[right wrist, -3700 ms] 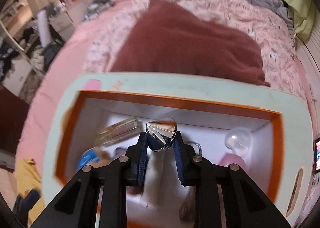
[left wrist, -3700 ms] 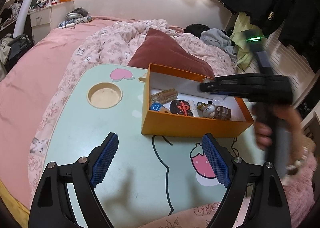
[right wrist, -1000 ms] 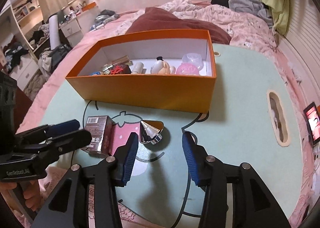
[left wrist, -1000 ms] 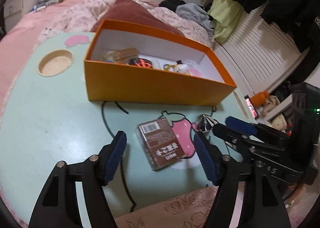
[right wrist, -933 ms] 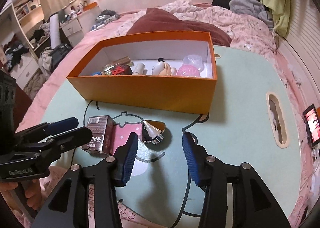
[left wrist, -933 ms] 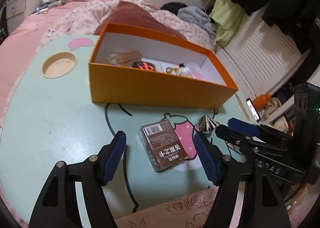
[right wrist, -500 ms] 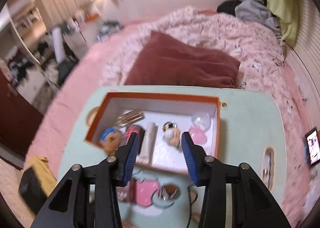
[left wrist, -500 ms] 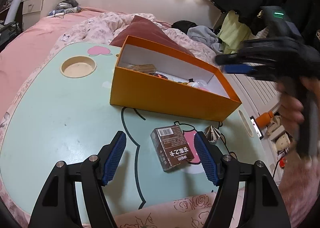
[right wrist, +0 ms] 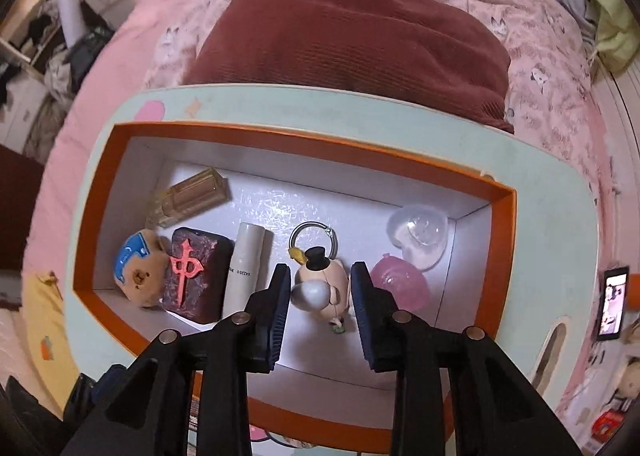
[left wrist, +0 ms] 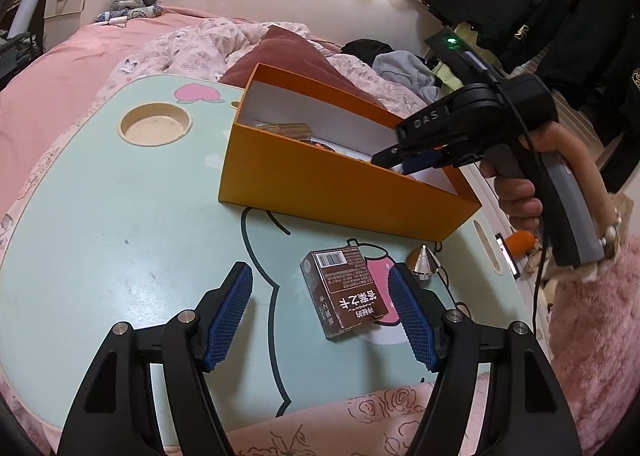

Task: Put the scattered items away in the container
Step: 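Grasp the white figurine in the orange box with the right tool, set it on the table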

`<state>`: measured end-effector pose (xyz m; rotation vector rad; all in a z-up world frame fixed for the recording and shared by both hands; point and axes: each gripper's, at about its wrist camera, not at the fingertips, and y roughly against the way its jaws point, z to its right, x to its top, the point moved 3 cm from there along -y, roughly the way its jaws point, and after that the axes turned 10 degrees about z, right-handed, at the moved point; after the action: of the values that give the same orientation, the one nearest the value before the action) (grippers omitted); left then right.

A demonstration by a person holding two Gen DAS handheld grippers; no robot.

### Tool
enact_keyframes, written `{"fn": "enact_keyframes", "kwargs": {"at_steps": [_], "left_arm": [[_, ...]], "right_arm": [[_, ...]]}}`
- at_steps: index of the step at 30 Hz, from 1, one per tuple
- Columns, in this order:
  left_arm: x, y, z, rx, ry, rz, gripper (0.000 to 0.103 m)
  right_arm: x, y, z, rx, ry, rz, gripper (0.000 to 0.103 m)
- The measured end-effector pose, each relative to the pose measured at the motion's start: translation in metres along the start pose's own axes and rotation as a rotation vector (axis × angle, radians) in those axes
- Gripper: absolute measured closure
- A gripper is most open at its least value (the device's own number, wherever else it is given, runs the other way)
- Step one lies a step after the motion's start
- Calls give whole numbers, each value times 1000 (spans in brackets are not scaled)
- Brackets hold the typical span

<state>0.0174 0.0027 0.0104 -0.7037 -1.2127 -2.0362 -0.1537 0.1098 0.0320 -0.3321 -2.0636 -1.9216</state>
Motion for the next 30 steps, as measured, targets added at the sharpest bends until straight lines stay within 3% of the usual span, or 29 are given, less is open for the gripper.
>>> {"fn": "enact_keyframes", "kwargs": {"at_steps": [2,3,7,12,19,22,26,30], "left_arm": [[0,1,0,0,2,3,32],[0,1,0,-1,4,4,32],[0,0,-1,-2,9,-3,32],[0,0,-2,-3,12,-3,32],[0,-2,-5,0,14,-9,32],[-1,-3,-5,2,13,-12,32],[-2,-4,-5,4,12,-16,32],[-2,-4,-6,4,12,-18,32]], "right_arm": [[-1,-9,-5,-15,29,-42,51],[-3,-14,-6,-9,42,-62,51],[-9,-22,-3,-40,9,-69,68],[-15,-14,0,-37,-18,-53,69],[-13,61,4,72,-52,150,69],[-30,95,-2,84,-14,227,69],[-60,118,-10,164,31,259,69],[-99,110,-3,191,32,233,69]]}}
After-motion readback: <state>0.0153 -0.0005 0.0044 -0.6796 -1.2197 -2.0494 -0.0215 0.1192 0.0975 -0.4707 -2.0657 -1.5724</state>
